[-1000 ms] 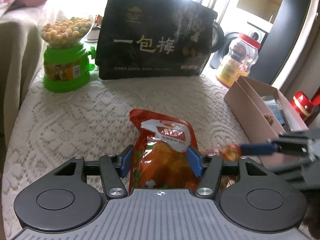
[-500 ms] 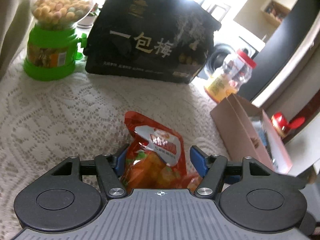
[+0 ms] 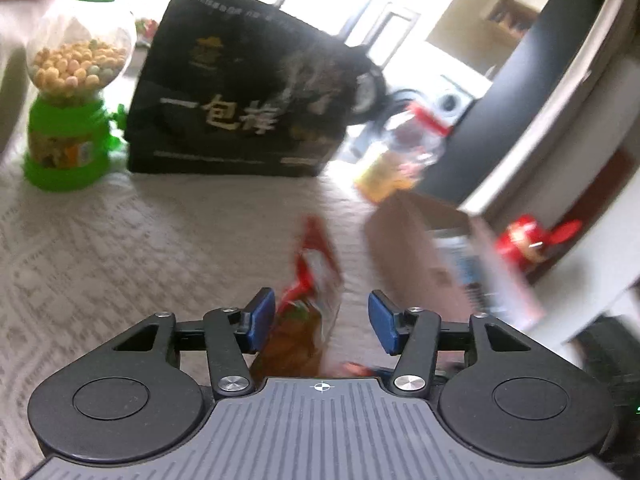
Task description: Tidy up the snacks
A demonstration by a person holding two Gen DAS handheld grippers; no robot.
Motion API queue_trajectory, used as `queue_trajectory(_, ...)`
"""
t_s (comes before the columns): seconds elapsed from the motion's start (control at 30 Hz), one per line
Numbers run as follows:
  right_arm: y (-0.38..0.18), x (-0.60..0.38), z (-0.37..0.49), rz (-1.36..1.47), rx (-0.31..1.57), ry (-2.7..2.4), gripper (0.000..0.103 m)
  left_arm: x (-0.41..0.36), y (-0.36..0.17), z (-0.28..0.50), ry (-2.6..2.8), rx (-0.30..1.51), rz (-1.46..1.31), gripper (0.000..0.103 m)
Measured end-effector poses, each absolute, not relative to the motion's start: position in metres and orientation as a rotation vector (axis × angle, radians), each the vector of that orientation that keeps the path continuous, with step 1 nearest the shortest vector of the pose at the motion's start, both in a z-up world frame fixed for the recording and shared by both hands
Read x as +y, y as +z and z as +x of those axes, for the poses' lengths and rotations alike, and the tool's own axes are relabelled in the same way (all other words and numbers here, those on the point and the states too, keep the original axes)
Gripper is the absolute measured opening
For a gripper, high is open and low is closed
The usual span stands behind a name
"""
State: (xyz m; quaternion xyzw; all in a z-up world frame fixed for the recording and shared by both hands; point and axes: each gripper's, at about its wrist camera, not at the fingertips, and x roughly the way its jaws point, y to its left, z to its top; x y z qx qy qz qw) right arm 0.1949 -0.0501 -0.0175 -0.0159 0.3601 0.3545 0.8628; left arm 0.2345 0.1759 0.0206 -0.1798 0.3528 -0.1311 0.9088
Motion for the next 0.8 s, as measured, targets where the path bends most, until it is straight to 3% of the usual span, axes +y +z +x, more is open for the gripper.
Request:
queue_trajectory(0.13, -0.016, -0.052, 0.190, -0.045, 0.748, 0.739, 0.056, 0.185, 0.002, 0.241, -0.236, 0.775, -0.392, 0.058)
queue_trajectory(0.2, -0.017, -0.054, 0.188, -0.041, 0.749, 0.755, 0.056, 0.192, -0.005, 0.240, -0.235, 0.799, -0.440, 0.050)
queue_trajectory(0.23, -0.018, -0.055, 0.187, -0.037, 0.754, 0.765, 0.060, 0.196, -0.006, 0.238, -0.237, 0.799, -0.459, 0.038)
queue_trajectory(0.43, -0.023, -0.054, 0.179, -0.072, 0.709, 0.819, 0.072, 0.205, 0.005, 0.215, -0.298, 0.835, -0.580, 0.030)
queue_trajectory(0.53, -0.026, -0.055, 0.178, -0.075, 0.691, 0.850, 0.073, 0.193, 0.002, 0.209, -0.244, 0.833, -0.559, 0.035)
queue_trajectory(0.63, -0.026, -0.057, 0.178, -0.059, 0.698, 0.864, 0.073, 0.183, -0.008, 0.212, -0.212, 0.818, -0.581, 0.060)
queue_trajectory(0.7, -0.028, -0.055, 0.174, -0.079, 0.685, 0.855, 0.073, 0.181, -0.010, 0.213, -0.225, 0.787, -0.591, 0.059)
queue_trajectory(0.73, -0.028, -0.053, 0.173, -0.088, 0.682, 0.849, 0.073, 0.184, -0.012, 0.211, -0.227, 0.778, -0.601, 0.054)
queue_trajectory(0.8, -0.029, -0.049, 0.170, -0.113, 0.675, 0.836, 0.073, 0.192, -0.017, 0.208, -0.206, 0.780, -0.641, 0.034)
